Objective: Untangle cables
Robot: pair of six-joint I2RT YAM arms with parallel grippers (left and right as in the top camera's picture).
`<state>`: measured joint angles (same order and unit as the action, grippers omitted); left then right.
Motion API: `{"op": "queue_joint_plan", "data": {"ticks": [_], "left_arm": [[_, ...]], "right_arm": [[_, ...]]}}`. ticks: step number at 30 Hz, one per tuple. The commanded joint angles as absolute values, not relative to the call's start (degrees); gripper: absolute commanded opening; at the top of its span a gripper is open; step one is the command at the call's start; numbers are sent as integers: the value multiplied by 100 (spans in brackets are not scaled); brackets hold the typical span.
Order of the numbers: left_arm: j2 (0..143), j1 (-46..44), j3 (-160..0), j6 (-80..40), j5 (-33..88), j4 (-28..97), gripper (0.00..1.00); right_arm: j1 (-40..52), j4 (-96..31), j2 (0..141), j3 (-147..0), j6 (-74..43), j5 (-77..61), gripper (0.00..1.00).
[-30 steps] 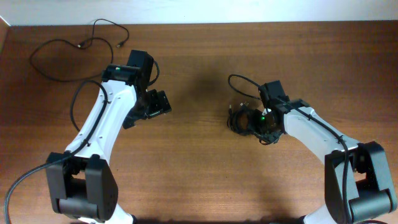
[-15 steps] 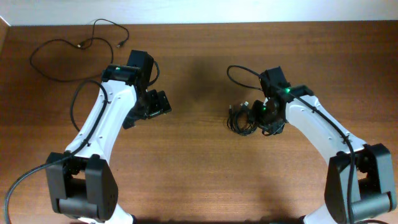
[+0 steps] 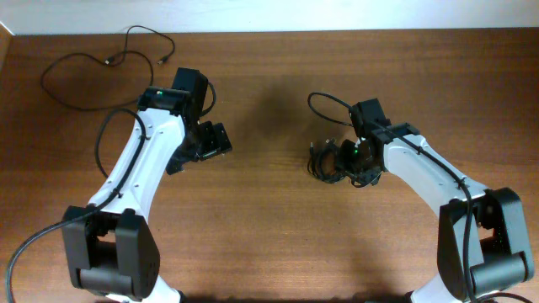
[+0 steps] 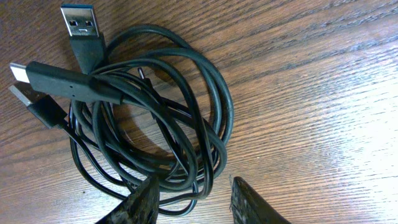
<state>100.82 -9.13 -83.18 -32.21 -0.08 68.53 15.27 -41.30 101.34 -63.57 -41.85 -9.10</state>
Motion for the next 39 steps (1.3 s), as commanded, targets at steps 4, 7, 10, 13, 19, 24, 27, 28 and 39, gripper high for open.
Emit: {"op": "queue_joint_plan", "data": {"ticks": [4, 7, 10, 13, 19, 24, 27, 28, 39], "left_arm": [[10075, -910, -8324, -3253, -91, 6860, 99], [10075, -910, -8326, -3253, -89, 6860, 99], [10075, -910, -8324, -3253, -91, 6860, 99], [10075, -910, -8326, -3253, -91, 6860, 99], [10075, -910, -8324, -3253, -89, 6860, 99], [10075, -910, -8324, -3253, -91, 6860, 99], [10075, -910, -8324, -3253, -89, 6860, 99], [10075, -910, -8326, -3253, -91, 6860, 99], [10075, -910, -8324, -3253, -91, 6860, 99]], "right_arm": [[1542, -4032, 10169, -6324, -4248, -825, 33], [1542, -4003, 10169, -6320, -4250, -989, 32], [1553, -4034, 10173, -6311, -4248, -1028, 29], [1643, -3966, 10175, -6213, -4252, -915, 29], [1651, -3522, 10175, -6184, -4248, -670, 29], [1653, -3492, 10175, -6058, -4248, -187, 29], [1653, -3402, 10173, -6062, -4246, -290, 4], [1647, -3415, 10165, -6108, -4244, -443, 4], [1535, -6820, 9260, -10728, -3557, -2008, 4]]}}
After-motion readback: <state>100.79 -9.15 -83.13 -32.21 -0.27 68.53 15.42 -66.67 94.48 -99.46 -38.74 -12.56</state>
